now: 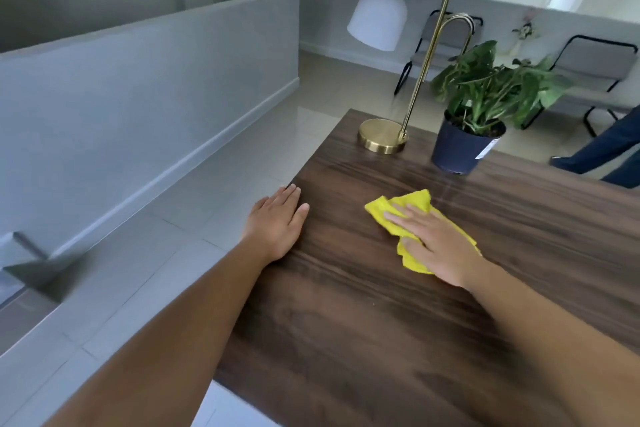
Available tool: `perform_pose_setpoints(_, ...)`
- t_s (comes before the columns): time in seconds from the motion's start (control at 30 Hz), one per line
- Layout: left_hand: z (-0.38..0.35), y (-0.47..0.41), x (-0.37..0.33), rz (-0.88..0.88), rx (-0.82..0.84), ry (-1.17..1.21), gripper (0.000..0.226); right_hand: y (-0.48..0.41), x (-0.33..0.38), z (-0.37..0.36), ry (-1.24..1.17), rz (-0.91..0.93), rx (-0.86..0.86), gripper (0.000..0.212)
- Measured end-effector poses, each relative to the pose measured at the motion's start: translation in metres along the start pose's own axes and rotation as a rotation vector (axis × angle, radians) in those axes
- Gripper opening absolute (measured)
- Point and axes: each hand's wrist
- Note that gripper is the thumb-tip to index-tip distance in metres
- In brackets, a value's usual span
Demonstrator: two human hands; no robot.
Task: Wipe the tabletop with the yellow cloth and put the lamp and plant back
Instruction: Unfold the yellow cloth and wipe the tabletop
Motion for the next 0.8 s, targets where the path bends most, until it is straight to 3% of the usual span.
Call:
perform_pose_setpoints(0.1, -0.001, 0.009, 0.002, 0.001, -0.008, -0.054, 0.056, 0.003, -0.021, 0.000, 0.147, -0.527, -0.036, 0.055)
perform_pose_setpoints(0.17, -0.002, 0.014, 0.002, 0.002, -0.009, -0.081, 0.057, -0.011, 0.012, -0.007, 0.097, -0.691, -0.048, 0.058)
perform_pose_setpoints(0.23, -0.002, 0.018, 0.002, 0.012, -0.012, -0.083, 0.057, -0.023, 0.063, -0.019, 0.066, -0.557, -0.025, 0.060)
perform_pose_setpoints(0.37, -0.002, 0.031, 0.005, 0.057, -0.032, -0.027, 0.054, 0.000, 0.155, -0.044, 0.114, 0.166, 0.087, 0.066)
perform_pose_setpoints(0.43, -0.003, 0.043, 0.006, 0.065, -0.042, -0.025, 0.054, 0.019, 0.147, -0.036, 0.071, 0.326, 0.131, 0.065)
perform_pose_setpoints(0.5, -0.004, 0.057, 0.008, 0.073, -0.039, -0.021, 0.054, 0.035, 0.112, -0.026, 0.062, 0.214, 0.093, 0.069)
perform_pose_setpoints(0.6, -0.007, 0.078, 0.008, 0.086, -0.037, -0.060, 0.058, 0.063, 0.061, -0.013, 0.145, -0.214, 0.009, 0.059)
perform_pose_setpoints(0.67, -0.009, 0.093, 0.006, 0.093, -0.043, -0.094, 0.059, 0.083, 0.059, -0.012, 0.125, -0.389, 0.010, 0.056)
perform_pose_setpoints(0.73, -0.011, 0.106, 0.004, 0.101, -0.044, -0.116, 0.059, 0.103, 0.081, -0.018, 0.105, -0.349, 0.052, 0.058)
perform_pose_setpoints(0.8, -0.012, 0.119, 0.003, 0.109, -0.038, -0.125, 0.059, 0.136, 0.112, -0.024, 0.112, -0.130, 0.075, 0.067)
Point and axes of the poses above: each hand's wrist, its own y-axis away from the middle knuckle, its own z-axis out of the back of the hand, x = y × z, and after that the axes turned 15 degrees about z, right-handed
